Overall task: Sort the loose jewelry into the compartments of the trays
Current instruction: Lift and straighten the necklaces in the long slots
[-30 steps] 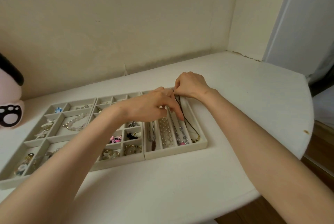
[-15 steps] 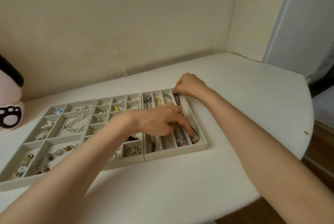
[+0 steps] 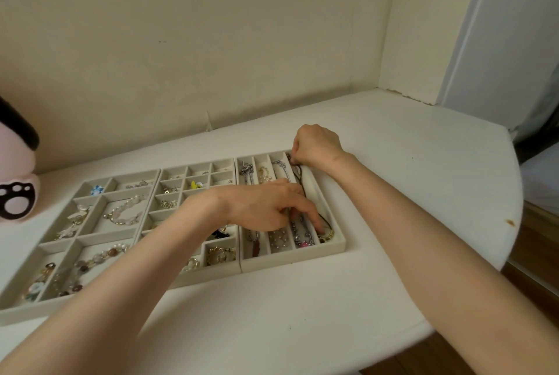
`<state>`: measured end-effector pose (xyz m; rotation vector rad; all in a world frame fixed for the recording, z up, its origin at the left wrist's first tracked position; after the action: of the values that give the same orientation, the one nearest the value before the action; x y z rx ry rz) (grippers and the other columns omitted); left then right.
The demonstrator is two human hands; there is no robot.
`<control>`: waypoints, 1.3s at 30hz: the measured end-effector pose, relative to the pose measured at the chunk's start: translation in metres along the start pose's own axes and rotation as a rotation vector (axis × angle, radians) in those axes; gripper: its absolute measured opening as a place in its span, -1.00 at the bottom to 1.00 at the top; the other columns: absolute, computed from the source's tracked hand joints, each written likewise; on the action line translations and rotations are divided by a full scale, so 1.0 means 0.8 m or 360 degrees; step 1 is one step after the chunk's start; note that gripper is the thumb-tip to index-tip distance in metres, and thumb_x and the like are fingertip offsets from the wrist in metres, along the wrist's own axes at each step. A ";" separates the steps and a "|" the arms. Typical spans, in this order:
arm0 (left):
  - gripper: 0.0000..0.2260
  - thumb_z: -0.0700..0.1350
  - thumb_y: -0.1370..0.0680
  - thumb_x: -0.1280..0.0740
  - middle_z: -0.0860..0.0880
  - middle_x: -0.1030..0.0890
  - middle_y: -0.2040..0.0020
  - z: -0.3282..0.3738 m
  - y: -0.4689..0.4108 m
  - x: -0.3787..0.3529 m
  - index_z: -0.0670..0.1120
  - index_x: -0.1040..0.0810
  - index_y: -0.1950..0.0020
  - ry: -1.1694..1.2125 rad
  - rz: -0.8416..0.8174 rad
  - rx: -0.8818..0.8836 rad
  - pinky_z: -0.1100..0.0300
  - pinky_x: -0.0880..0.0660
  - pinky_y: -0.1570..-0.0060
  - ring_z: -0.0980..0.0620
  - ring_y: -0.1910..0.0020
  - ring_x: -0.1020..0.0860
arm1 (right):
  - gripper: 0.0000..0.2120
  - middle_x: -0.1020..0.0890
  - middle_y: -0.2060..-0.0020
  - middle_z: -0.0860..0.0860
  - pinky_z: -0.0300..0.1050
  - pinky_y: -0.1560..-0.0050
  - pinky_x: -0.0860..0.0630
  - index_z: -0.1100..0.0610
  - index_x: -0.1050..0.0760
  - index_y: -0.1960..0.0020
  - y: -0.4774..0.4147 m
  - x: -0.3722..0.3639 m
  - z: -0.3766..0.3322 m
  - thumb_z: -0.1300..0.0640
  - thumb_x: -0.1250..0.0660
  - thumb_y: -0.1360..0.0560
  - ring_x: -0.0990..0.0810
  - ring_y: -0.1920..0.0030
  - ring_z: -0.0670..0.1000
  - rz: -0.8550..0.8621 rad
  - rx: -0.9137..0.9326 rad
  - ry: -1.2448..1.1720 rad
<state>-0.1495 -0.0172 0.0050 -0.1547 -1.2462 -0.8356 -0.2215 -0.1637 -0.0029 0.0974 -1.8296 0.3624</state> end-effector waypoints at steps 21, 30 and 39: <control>-0.43 -0.40 -0.45 -0.09 0.12 -0.35 0.07 0.002 0.000 0.001 0.16 -0.50 -0.24 0.0050 0.0048 -0.0051 0.45 -0.19 -0.06 0.22 -0.01 -0.26 | -0.92 -0.59 0.38 0.09 -0.27 0.49 -0.36 0.19 -0.48 0.10 0.009 0.009 0.026 0.33 -0.29 -0.45 -0.45 0.49 -0.06 -0.0242 -0.0309 -0.1760; -0.44 -0.40 -0.45 -0.10 0.06 -0.38 0.03 0.003 0.001 0.002 0.13 -0.51 -0.25 0.0035 0.0051 -0.0049 0.40 -0.21 -0.14 0.17 -0.07 -0.28 | -0.75 -0.60 0.28 0.10 -0.27 0.36 -0.53 0.26 -0.58 -0.08 0.006 0.007 0.022 0.41 -0.23 -0.47 -0.57 0.42 -0.08 -0.0396 -0.0152 -0.2029; -0.47 -0.39 -0.47 -0.10 0.03 -0.37 0.06 0.003 0.000 0.001 0.10 -0.51 -0.26 0.0037 0.0036 -0.0019 0.37 -0.19 0.00 0.19 0.00 -0.27 | -0.76 -0.48 0.38 0.00 -0.26 0.33 -0.45 0.24 -0.57 -0.10 0.003 0.003 0.017 0.37 -0.36 -0.44 -0.44 0.40 -0.08 -0.0434 -0.0011 -0.2049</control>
<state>-0.1512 -0.0162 0.0067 -0.1681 -1.2156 -0.8232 -0.2354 -0.1653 -0.0040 0.6968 -3.0229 0.0635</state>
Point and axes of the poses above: each hand's wrist, its own y-axis away from the middle knuckle, its own x-axis out of the back of the hand, z = x × y, the point moved 5 cm from there along -y, towards the middle knuckle
